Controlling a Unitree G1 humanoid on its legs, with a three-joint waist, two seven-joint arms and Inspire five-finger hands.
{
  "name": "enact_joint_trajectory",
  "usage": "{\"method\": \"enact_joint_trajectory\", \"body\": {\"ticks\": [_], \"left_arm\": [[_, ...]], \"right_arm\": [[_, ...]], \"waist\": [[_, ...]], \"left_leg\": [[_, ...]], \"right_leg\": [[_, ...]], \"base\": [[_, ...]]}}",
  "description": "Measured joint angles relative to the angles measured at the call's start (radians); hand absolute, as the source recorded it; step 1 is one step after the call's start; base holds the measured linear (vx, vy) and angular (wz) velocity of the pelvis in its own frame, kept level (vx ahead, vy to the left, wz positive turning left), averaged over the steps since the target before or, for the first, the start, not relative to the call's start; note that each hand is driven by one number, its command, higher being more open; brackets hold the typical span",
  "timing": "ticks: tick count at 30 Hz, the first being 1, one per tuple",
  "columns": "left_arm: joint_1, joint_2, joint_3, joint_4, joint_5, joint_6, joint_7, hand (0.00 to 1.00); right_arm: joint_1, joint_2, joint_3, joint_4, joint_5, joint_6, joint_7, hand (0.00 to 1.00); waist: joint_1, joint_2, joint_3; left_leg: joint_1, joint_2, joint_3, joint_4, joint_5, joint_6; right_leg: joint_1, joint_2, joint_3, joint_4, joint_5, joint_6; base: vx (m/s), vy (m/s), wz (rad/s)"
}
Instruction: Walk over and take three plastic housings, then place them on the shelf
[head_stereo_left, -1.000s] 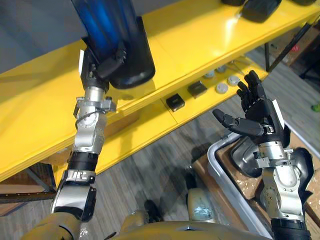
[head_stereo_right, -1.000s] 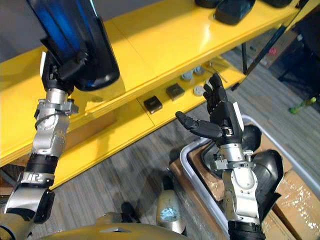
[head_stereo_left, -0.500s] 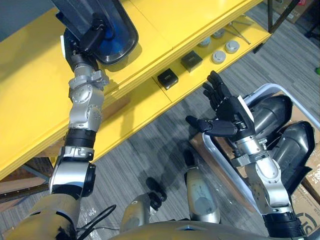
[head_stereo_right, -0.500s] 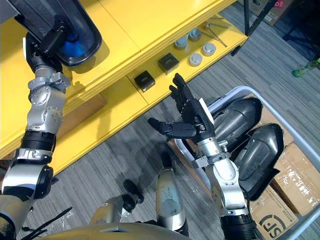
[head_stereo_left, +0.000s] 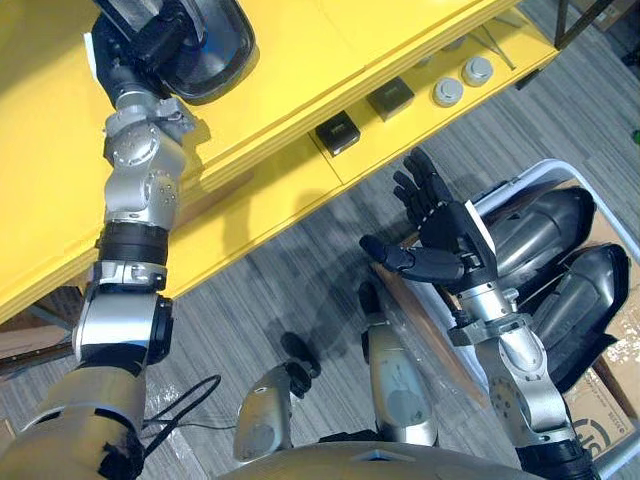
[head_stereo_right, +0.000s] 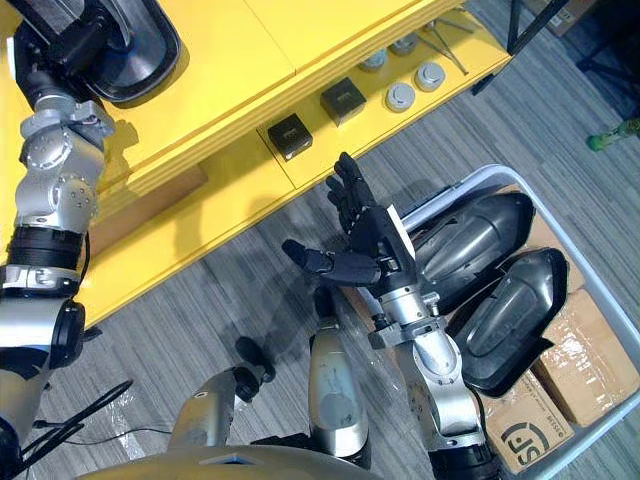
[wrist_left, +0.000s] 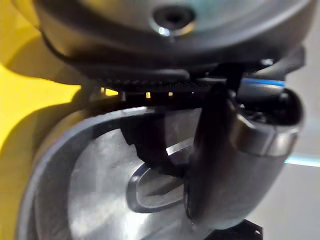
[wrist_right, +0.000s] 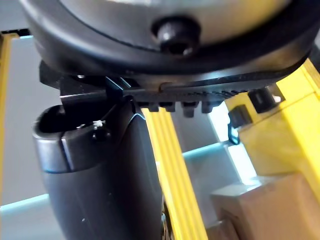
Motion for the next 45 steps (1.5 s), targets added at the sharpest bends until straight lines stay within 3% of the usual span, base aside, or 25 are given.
{"method": "enact_joint_trajectory", "body": {"ticks": [12,19,25,29,33,35,40,45], "left_arm": [[-0.073,0.052,-0.051,0.085,0.117,0.041,-0.004,1.0],[-0.112,0.065,-0.065,0.152,0.107,0.057,0.05,1.0],[-0.111,0.065,-0.065,0.164,0.026,0.004,0.151,1.0],[-0.109,0.065,-0.044,0.138,0.014,-0.083,0.163,1.0],[-0.02,0.061,0.004,-0.101,-0.006,-0.139,0.085,1.0],[0.058,0.03,0.026,-0.208,-0.001,-0.145,0.026,1.0],[0.233,-0.052,0.077,-0.216,-0.001,-0.162,-0.042,1.0],[0.418,-0.14,0.128,-0.287,0.028,-0.241,-0.082,1.0]], "right_arm": [[0.016,0.001,0.052,0.002,0.037,-0.001,-0.031,1.0],[0.012,0.002,0.079,0.011,0.04,-0.001,-0.039,1.0],[0.016,0.028,0.085,0.019,0.039,-0.006,-0.045,1.0],[0.029,0.054,0.086,0.02,0.028,-0.024,-0.054,1.0],[0.009,0.06,0.074,0.021,-0.012,-0.055,-0.077,1.0],[-0.021,0.06,0.048,0.052,-0.012,-0.069,-0.094,1.0],[-0.09,0.057,-0.011,0.098,-0.05,-0.087,-0.127,1.0],[-0.185,0.054,-0.003,0.154,-0.049,-0.116,-0.136,1.0]], "waist": [[-0.004,-0.002,0.011],[-0.024,-0.003,0.011],[-0.027,-0.003,0.011],[-0.02,-0.004,0.011],[-0.014,-0.003,0.004],[0.006,-0.002,-0.054],[0.033,0.028,-0.15],[0.077,0.031,-0.202]], "left_leg": [[-0.031,0.026,-0.021,0.063,-0.028,0.001],[-0.03,0.027,-0.045,0.069,-0.028,0.002],[-0.008,0.025,-0.046,0.052,-0.028,0.002],[0.041,0.019,-0.049,0.031,-0.026,-0.001],[0.118,0.003,-0.061,-0.019,-0.018,-0.004],[0.147,-0.01,-0.065,-0.057,-0.009,-0.007],[0.225,-0.018,-0.088,-0.108,-0.004,-0.012],[0.265,-0.029,-0.126,-0.124,-0.001,-0.008]], "right_leg": [[0.017,0.011,-0.01,-0.037,0.026,-0.001],[0.045,0.012,-0.022,-0.071,0.043,-0.002],[0.098,0.016,-0.025,-0.151,0.082,0.0],[0.154,0.016,-0.032,-0.183,0.084,0.001],[0.233,0.018,-0.057,-0.212,0.086,0.001],[0.267,0.013,-0.069,-0.248,0.086,0.002],[0.35,0.016,-0.1,-0.278,0.086,0.002],[0.406,0.009,-0.14,-0.291,0.086,0.002]], "base": [[-0.02,-0.01,0.01],[-0.01,-0.021,0.03],[-0.01,-0.025,-0.01],[0.01,-0.014,0.01],[0.04,-0.023,0.08],[0.05,-0.009,0.09],[0.04,-0.011,0.1],[-0.03,-0.012,0.18]]}}
